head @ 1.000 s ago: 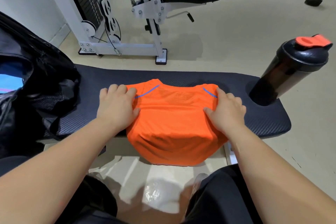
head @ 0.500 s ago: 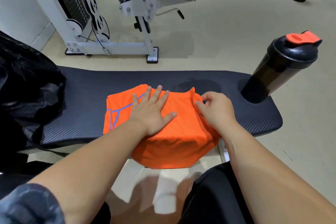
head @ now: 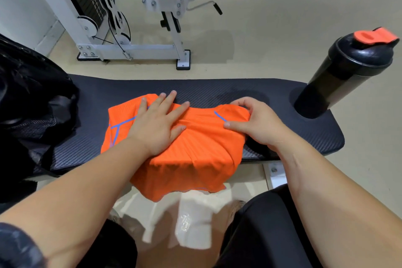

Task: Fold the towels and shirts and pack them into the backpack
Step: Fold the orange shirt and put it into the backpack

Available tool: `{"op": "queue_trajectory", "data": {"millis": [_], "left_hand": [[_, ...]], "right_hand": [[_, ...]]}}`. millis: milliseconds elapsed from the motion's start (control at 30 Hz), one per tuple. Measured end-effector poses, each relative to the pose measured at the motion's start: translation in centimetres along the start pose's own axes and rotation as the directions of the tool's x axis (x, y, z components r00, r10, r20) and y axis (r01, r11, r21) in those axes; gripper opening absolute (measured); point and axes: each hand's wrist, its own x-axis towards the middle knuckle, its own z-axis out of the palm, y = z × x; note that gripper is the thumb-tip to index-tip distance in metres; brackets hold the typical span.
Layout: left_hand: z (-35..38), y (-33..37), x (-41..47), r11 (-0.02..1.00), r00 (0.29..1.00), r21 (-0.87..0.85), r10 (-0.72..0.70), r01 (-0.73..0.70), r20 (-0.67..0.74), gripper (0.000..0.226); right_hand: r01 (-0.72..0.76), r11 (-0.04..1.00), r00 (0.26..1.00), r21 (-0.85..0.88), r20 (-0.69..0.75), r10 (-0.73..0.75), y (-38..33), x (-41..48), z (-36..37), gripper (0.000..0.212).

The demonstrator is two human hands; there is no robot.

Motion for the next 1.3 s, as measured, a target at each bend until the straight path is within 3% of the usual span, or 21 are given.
{"op": "queue_trajectory", "data": {"millis": [100, 200, 300, 400, 467, 533, 633, 733, 800, 867, 933, 1000, 1067, 1100, 1167, 1233, 1300], "left_hand": [[0.5, 0.5, 0.6, 0.984, 0.980, 0.010, 0.181, -0.181, -0.086, 0.047], [0.0, 1.5, 1.4, 0.992, 0.994, -0.067, 0.102, -0.104, -0.025, 0.053], [-1.6, 3.7, 2.1, 0.985, 0.993, -0.126, -0.111, 0.115, 0.038, 0.076], [-1.8, 5.6, 2.3, 0.948, 0.943, -0.150, -0.242, 0.280, 0.228, 0.103], [-0.8, 6.3, 1.9, 0.941, 0.917, -0.123, -0.269, 0.316, 0.295, 0.115], [0.2, 6.6, 1.5, 0.942, 0.921, -0.111, -0.277, 0.316, 0.273, 0.119], [0.5, 5.8, 1.8, 0.945, 0.927, -0.101, -0.280, 0.312, 0.249, 0.118], [0.7, 4.2, 2.3, 0.954, 0.939, -0.097, -0.254, 0.282, 0.232, 0.117], [0.8, 3.3, 2.5, 0.962, 0.947, -0.083, -0.236, 0.258, 0.216, 0.115], [0.8, 2.9, 2.4, 0.973, 0.966, -0.083, -0.198, 0.214, 0.168, 0.108], [0.7, 3.0, 2.3, 0.994, 0.998, -0.102, -0.044, 0.048, 0.043, 0.090], [0.7, 3.4, 2.4, 0.980, 0.988, -0.131, 0.144, -0.151, -0.059, 0.068], [0.5, 3.7, 2.7, 0.969, 0.989, -0.208, 0.146, -0.136, 0.034, 0.059], [0.5, 3.9, 2.7, 0.973, 0.988, -0.221, 0.099, -0.072, 0.116, 0.061], [0.7, 4.5, 2.7, 0.983, 0.980, -0.182, 0.034, 0.003, 0.196, 0.078], [0.5, 5.2, 2.7, 0.988, 0.973, -0.156, 0.036, 0.000, 0.226, 0.098], [0.4, 5.6, 3.0, 0.989, 0.968, -0.145, 0.052, -0.017, 0.247, 0.106]], "right_hand": [[0.002, 0.962, 0.979, -0.273, 0.195, 0.053, -0.4, 0.2, -1.9, 0.036], [-0.015, 0.912, 0.911, -0.410, 0.369, 0.182, -1.0, 0.5, -4.5, 0.031], [-0.005, 0.934, 0.913, -0.357, 0.379, 0.150, -1.7, 1.1, -6.4, 0.019], [-0.045, 0.994, 0.966, -0.096, 0.248, 0.068, -1.8, 2.1, -6.3, 0.026], [-0.090, 0.990, 0.983, 0.108, 0.172, 0.071, -1.3, 2.7, -5.4, 0.035], [-0.102, 0.973, 0.984, 0.209, 0.163, 0.068, -1.2, 2.9, -4.9, 0.029], [-0.155, 0.984, 0.941, 0.087, 0.316, 0.120, -1.2, 2.3, -5.5, 0.025], [-0.216, 0.972, 0.812, -0.088, 0.536, 0.229, -0.9, 1.9, -6.7, 0.036], [-0.189, 0.948, 0.843, -0.257, 0.452, 0.291, -0.4, 2.4, -7.3, 0.031], [-0.217, 0.928, 0.904, -0.303, 0.297, 0.308, -0.2, 2.9, -7.7, 0.017], [-0.269, 0.951, 0.934, -0.152, 0.201, 0.297, -0.2, 3.3, -7.8, 0.007], [-0.323, 0.943, 0.928, 0.073, 0.218, 0.301, -0.3, 3.3, -7.5, 0.003], [-0.352, 0.927, 0.918, 0.126, 0.239, 0.316, -0.1, 3.2, -6.9, 0.007], [-0.340, 0.940, 0.926, 0.032, 0.187, 0.328, 0.1, 3.2, -6.6, 0.011], [-0.306, 0.897, 0.946, -0.319, 0.007, 0.325, 0.7, 3.3, -6.5, 0.016], [-0.297, 0.740, 0.953, -0.604, -0.138, 0.269, 1.2, 3.2, -6.5, 0.020], [-0.278, 0.581, 0.960, -0.765, -0.245, 0.137, 1.4, 2.7, -6.0, 0.031]]}}
